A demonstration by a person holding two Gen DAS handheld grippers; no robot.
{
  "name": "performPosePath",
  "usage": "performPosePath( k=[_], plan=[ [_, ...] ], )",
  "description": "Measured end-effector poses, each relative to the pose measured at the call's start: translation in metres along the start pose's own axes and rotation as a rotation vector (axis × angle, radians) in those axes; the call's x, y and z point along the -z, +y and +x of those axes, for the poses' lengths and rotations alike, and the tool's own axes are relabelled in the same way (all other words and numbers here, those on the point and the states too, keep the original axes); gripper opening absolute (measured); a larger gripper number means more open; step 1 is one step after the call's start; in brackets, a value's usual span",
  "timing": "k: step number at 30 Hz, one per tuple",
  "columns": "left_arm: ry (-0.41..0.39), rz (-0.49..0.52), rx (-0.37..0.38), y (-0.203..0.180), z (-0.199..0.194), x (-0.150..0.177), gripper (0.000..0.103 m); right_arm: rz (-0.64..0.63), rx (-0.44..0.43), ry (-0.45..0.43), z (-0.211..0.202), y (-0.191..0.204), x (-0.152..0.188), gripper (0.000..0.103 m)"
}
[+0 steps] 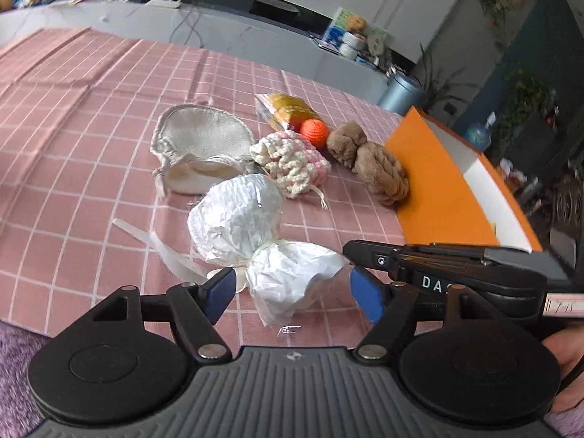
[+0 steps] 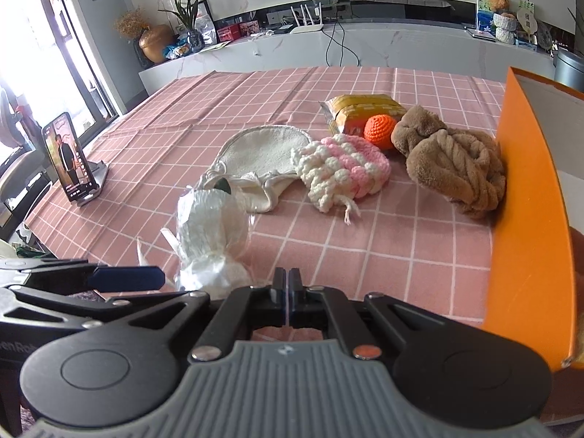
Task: Organize soft objects
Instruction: 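Grasp the white plastic bag with the left tool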
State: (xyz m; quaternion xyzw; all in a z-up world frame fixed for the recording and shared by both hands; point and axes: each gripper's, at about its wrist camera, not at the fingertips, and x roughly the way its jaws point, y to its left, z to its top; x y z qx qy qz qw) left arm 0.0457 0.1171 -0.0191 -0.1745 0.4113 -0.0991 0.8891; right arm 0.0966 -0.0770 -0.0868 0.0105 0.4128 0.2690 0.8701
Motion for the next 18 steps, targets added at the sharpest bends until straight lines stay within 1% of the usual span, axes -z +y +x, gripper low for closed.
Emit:
performPosePath(
  k=[3,5,6,8,11,13,18],
  plan=[
    [-0.036,-0.123,0.015,0.009,-0.005,-0.006,0.085,-0.003,0.01,-0.021,-0.003,-0.001,-0.004,0.001],
    [-0.058,-0.171,0.008,0.012,-0.006,-0.014,0.085,-0.005,0.018,-0.036,-0.004,-0.001,-0.008,0.001],
    [-0.062,-0.179,-0.006,0.012,-0.004,-0.019,0.085,-0.004,0.014,-0.04,-0.004,-0.001,-0.011,0.001],
    [-0.05,-0.206,-0.064,0.014,0.001,-0.03,0.085,-0.003,0.004,-0.042,-0.001,0.0,-0.018,0.001],
    [-0.01,-0.26,-0.08,0.022,0.01,-0.04,0.085,-0.027,-0.021,-0.034,0.007,0.007,-0.025,0.001],
    [0.011,-0.289,-0.076,0.026,0.016,-0.041,0.086,-0.038,-0.037,-0.028,0.011,0.012,-0.027,0.001],
    [0.054,-0.312,-0.109,0.031,0.032,-0.038,0.086,-0.054,-0.082,0.02,0.026,0.022,-0.026,0.001]
  ],
)
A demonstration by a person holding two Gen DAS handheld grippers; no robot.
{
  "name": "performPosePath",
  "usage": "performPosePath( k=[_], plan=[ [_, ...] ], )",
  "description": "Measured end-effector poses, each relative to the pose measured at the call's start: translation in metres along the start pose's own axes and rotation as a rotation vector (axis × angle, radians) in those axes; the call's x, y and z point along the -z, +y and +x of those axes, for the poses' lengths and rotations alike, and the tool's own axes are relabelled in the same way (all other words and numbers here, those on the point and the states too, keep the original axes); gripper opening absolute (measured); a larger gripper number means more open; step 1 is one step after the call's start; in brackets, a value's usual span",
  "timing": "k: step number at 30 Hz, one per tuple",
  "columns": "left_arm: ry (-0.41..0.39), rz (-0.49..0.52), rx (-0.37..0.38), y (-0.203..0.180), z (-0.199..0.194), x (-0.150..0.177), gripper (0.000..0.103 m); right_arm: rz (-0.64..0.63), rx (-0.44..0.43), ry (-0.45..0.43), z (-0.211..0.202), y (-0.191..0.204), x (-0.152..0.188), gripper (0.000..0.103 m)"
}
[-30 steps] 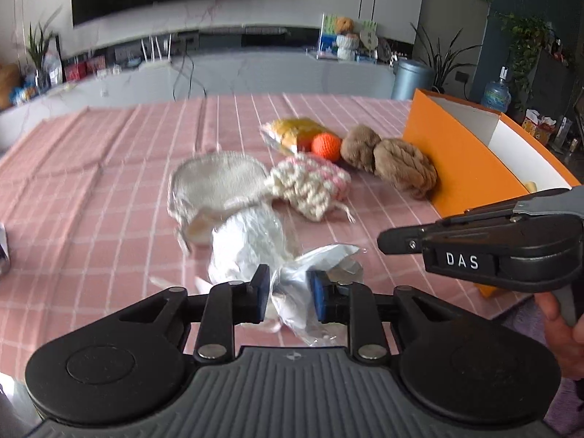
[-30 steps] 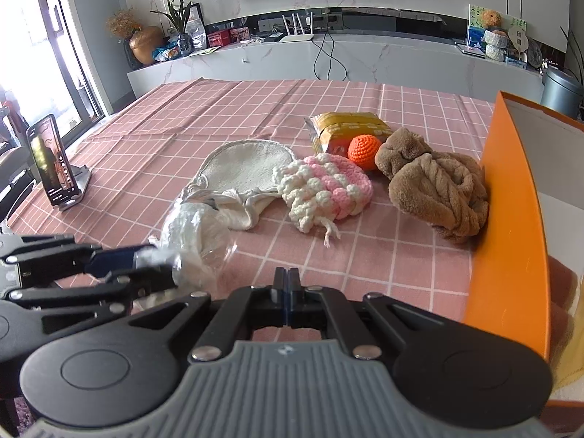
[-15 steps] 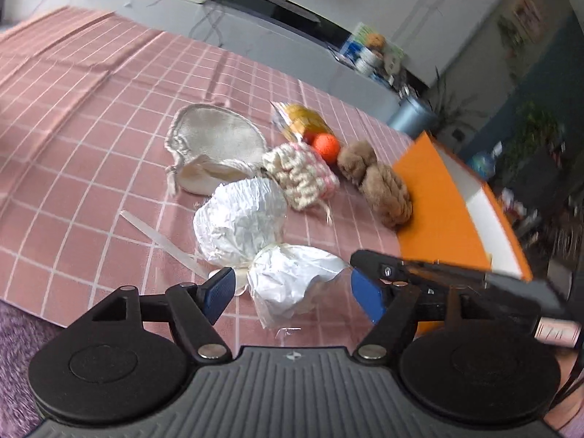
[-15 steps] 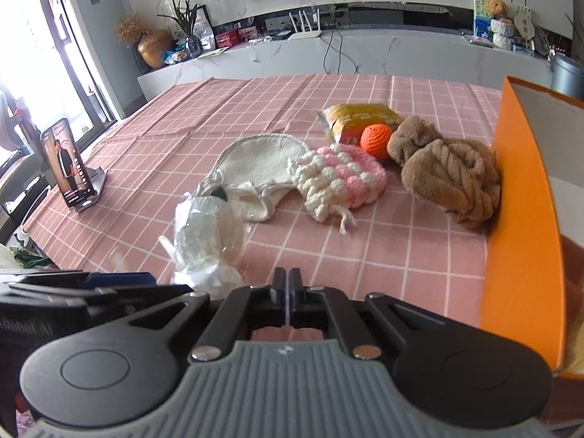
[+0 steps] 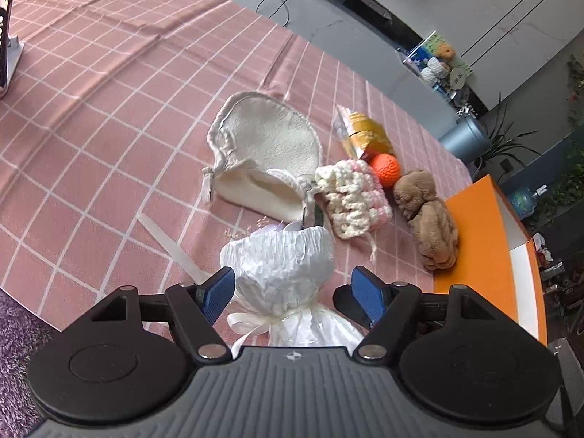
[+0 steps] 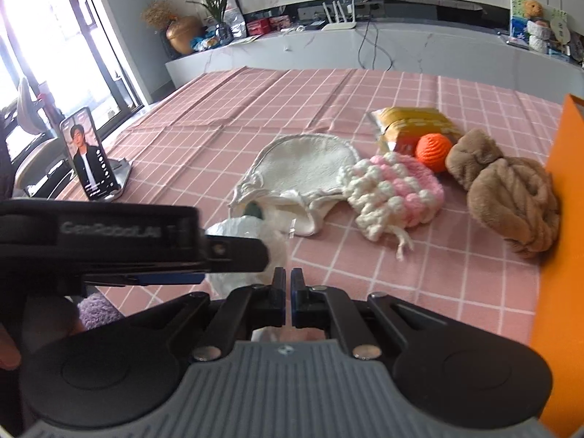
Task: Organize soft objects
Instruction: 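Grasp the white plastic bag with the left tool, then grasp the pink-white crocheted pouch with the right tool while the left tool holds the bag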
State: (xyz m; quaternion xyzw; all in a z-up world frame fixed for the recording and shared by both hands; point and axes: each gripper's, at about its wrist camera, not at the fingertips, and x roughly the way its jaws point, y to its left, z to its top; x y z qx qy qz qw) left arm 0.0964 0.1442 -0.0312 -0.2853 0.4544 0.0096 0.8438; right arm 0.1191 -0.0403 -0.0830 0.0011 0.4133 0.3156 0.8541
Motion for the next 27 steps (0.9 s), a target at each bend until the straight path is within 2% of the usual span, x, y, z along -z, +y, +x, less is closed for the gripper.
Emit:
performPosePath(
  k=[8,10,16,20,24,25,26,27],
  plan=[
    [0.019,-0.016,-0.046,0.008,0.015,0.0,0.085,-0.022,-0.093,0.043,0.015,0.009,0.005,0.0],
    [0.014,-0.014,-0.051,0.011,0.018,-0.001,0.072,-0.027,-0.117,0.055,0.017,0.011,0.006,0.0],
    [0.003,0.041,-0.012,0.012,0.018,-0.002,0.064,-0.021,-0.134,0.074,0.019,0.009,0.004,0.001],
    [-0.049,0.081,0.024,0.008,0.008,-0.007,0.063,-0.012,-0.132,0.084,0.012,0.0,-0.002,0.0],
    [-0.128,0.172,0.045,-0.004,-0.002,-0.018,0.06,-0.004,-0.101,0.059,0.002,-0.012,-0.011,0.001],
    [-0.143,0.197,0.038,-0.007,-0.003,-0.021,0.06,-0.007,-0.088,0.049,0.0,-0.015,-0.014,0.007],
    [-0.163,0.225,0.036,-0.011,-0.004,-0.025,0.06,-0.005,-0.073,0.037,-0.001,-0.017,-0.018,0.021],
    [-0.179,0.251,0.037,-0.014,-0.005,-0.028,0.06,-0.006,-0.045,0.026,-0.002,-0.019,-0.022,0.028]
  ],
)
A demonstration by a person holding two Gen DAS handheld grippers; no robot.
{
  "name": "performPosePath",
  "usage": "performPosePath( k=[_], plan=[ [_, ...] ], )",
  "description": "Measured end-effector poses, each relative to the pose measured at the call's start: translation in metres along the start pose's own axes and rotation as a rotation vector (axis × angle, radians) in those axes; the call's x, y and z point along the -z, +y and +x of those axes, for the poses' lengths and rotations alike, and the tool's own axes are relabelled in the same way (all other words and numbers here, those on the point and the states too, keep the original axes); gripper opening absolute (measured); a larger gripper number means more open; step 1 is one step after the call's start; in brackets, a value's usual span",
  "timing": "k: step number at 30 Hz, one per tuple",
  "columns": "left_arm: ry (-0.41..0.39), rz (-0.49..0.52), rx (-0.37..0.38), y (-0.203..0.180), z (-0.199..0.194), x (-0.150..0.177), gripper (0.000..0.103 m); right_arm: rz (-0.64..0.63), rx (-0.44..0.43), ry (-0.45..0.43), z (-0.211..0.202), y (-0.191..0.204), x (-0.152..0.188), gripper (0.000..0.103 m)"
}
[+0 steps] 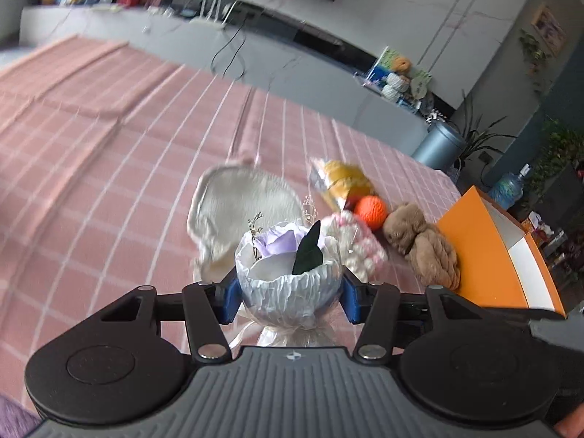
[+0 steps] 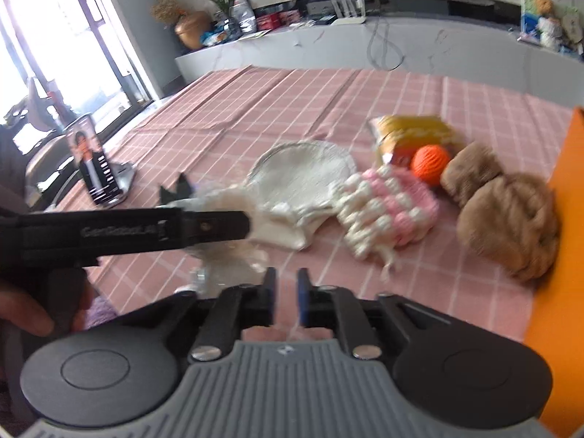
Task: Organize soft objects
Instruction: 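Grasp the pink-white crocheted pouch with the right tool while the left tool holds the bag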
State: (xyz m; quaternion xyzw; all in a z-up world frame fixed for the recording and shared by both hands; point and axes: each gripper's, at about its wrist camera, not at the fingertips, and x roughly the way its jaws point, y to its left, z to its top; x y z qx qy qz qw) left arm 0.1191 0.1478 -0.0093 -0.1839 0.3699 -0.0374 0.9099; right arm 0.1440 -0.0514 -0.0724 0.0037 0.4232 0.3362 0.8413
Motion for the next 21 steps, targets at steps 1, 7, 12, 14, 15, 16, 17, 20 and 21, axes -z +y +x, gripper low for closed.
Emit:
performPosePath(
  k=[1,7,12,14,15,16,17,20,21],
  plan=[
    [-0.011,0.021,-0.001,-0.002,0.001,-0.004,0.06,-0.001,0.028,-0.014,-0.001,-0.003,-0.005,0.039],
    [-0.065,0.076,0.015,-0.011,0.013,-0.027,0.06,0.133,0.174,-0.055,0.013,-0.033,-0.035,0.067],
    [-0.037,0.077,-0.016,-0.007,0.034,-0.034,0.06,0.153,0.215,-0.051,0.041,-0.04,-0.056,0.08],
    [-0.022,0.062,-0.015,-0.002,0.04,-0.033,0.06,0.186,0.231,-0.042,0.053,-0.045,-0.061,0.08],
    [-0.017,0.054,-0.012,0.001,0.043,-0.032,0.06,0.212,0.245,-0.036,0.058,-0.048,-0.062,0.08],
    [-0.011,0.046,-0.009,0.003,0.045,-0.032,0.06,0.239,0.253,-0.032,0.062,-0.051,-0.062,0.08],
    [-0.007,0.04,-0.006,0.006,0.047,-0.031,0.06,0.262,0.258,-0.024,0.068,-0.054,-0.063,0.081],
    [0.002,0.025,0.002,0.01,0.051,-0.029,0.06,0.282,0.284,-0.002,0.081,-0.058,-0.061,0.083],
    [0.006,0.022,0.002,0.011,0.053,-0.029,0.06,0.278,0.287,-0.002,0.084,-0.057,-0.059,0.082]
  ],
)
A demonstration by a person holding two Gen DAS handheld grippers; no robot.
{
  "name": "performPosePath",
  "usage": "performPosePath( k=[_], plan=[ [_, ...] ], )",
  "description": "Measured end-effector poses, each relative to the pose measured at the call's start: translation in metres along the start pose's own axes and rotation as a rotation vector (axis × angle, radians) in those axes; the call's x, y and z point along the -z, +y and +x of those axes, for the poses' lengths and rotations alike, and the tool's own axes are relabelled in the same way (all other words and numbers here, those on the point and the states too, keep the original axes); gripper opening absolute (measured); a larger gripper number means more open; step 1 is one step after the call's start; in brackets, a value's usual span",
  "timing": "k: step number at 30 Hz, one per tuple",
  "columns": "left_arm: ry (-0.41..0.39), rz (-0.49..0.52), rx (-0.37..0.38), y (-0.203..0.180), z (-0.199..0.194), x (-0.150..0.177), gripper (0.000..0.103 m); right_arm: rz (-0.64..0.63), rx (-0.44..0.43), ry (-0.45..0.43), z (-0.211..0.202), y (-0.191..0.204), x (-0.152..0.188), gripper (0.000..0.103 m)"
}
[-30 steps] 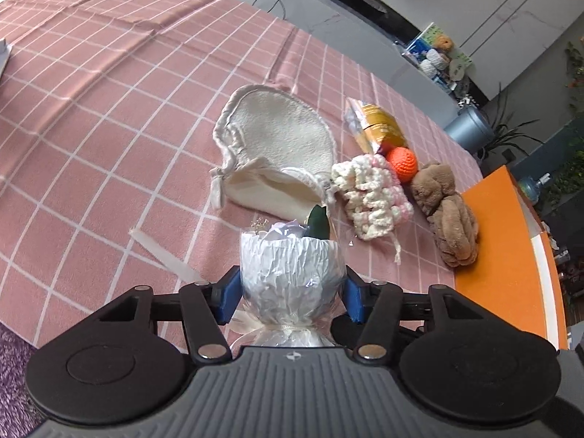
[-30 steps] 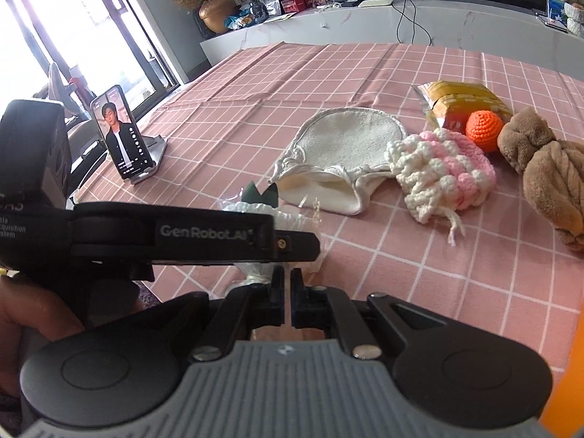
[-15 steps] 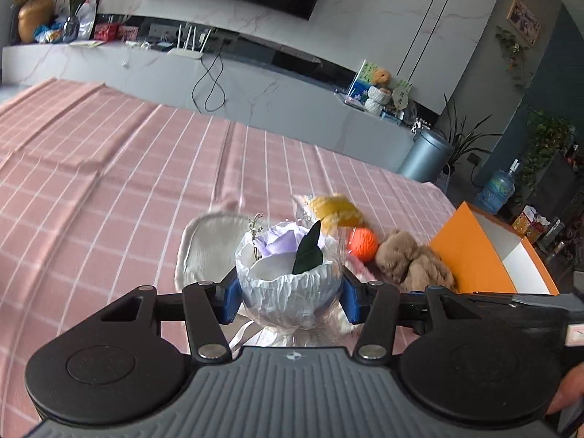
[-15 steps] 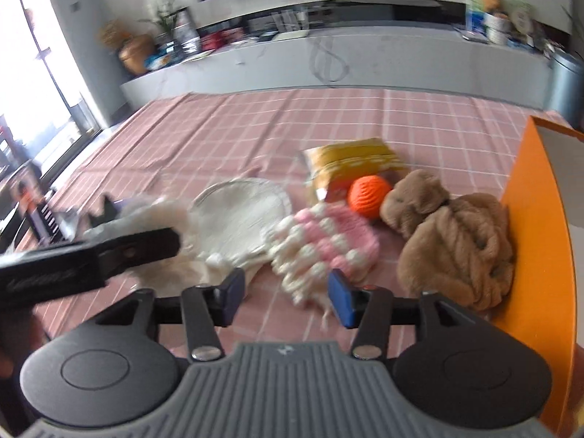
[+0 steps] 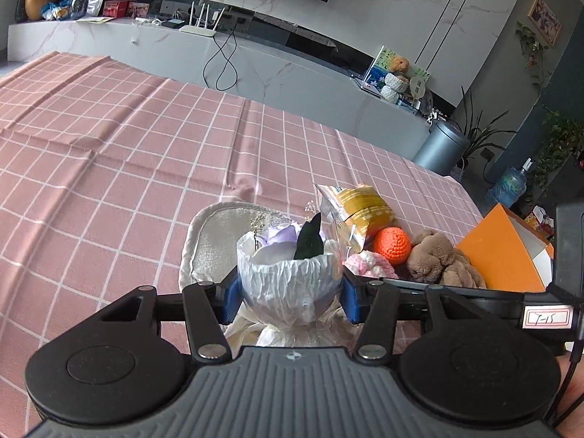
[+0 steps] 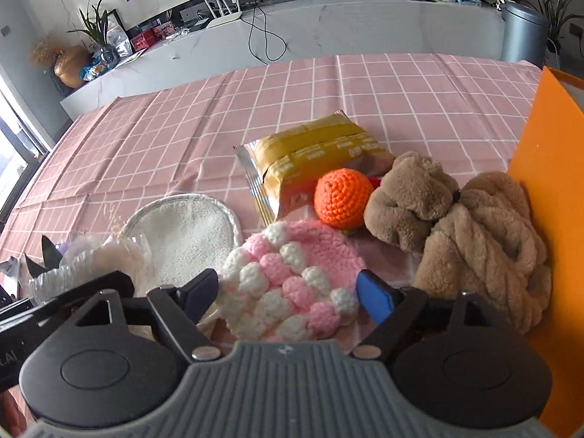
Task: Organize soft objects
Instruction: 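Grasp the pink-white crocheted pouch with the right tool while the left tool holds the bag, then carry the bag and crocheted pouch into the orange box and release both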
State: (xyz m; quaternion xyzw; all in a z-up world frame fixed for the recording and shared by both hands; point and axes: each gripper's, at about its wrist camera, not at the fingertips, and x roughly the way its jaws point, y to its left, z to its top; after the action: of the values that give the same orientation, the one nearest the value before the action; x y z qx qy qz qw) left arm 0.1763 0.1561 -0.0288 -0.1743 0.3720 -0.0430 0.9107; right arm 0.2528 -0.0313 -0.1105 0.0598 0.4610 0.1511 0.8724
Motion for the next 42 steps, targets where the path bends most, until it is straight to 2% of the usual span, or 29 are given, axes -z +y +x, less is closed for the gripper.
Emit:
performPosePath(
  k=[3,7,9,11,14,18,23,28,34,42],
  plan=[
    [0.014,-0.008,-0.004,0.001,0.004,0.003,0.06,-0.027,0.011,-0.001,0.004,0.002,0.003,0.076],
    [0.019,-0.018,-0.003,0.001,0.005,0.007,0.06,-0.042,0.025,-0.014,0.004,0.0,0.008,0.057],
    [0.02,-0.014,-0.003,0.0,0.004,0.007,0.06,-0.045,0.023,-0.015,0.003,-0.002,0.009,0.051],
    [0.017,-0.005,-0.002,-0.004,0.0,0.007,0.06,-0.052,0.013,-0.016,0.002,-0.004,0.008,0.038],
    [0.009,0.011,-0.002,-0.008,-0.008,0.008,0.06,-0.086,0.008,-0.021,-0.004,-0.002,0.009,0.025],
    [-0.006,0.032,-0.001,-0.013,-0.022,0.013,0.06,-0.116,-0.04,-0.038,-0.02,0.002,0.014,0.023],
    [-0.03,0.038,-0.01,-0.019,-0.041,0.017,0.06,-0.209,-0.079,-0.113,-0.06,0.011,0.026,0.023],
    [-0.077,0.07,0.0,-0.036,-0.066,0.017,0.06,-0.223,-0.111,-0.182,-0.105,0.005,0.03,0.023],
    [-0.142,0.185,0.061,-0.078,-0.086,0.017,0.06,-0.242,-0.126,-0.253,-0.156,-0.017,0.032,0.024],
    [-0.163,0.365,0.16,-0.145,-0.089,0.023,0.06,-0.196,-0.102,-0.335,-0.218,-0.069,0.032,0.024]
  ],
)
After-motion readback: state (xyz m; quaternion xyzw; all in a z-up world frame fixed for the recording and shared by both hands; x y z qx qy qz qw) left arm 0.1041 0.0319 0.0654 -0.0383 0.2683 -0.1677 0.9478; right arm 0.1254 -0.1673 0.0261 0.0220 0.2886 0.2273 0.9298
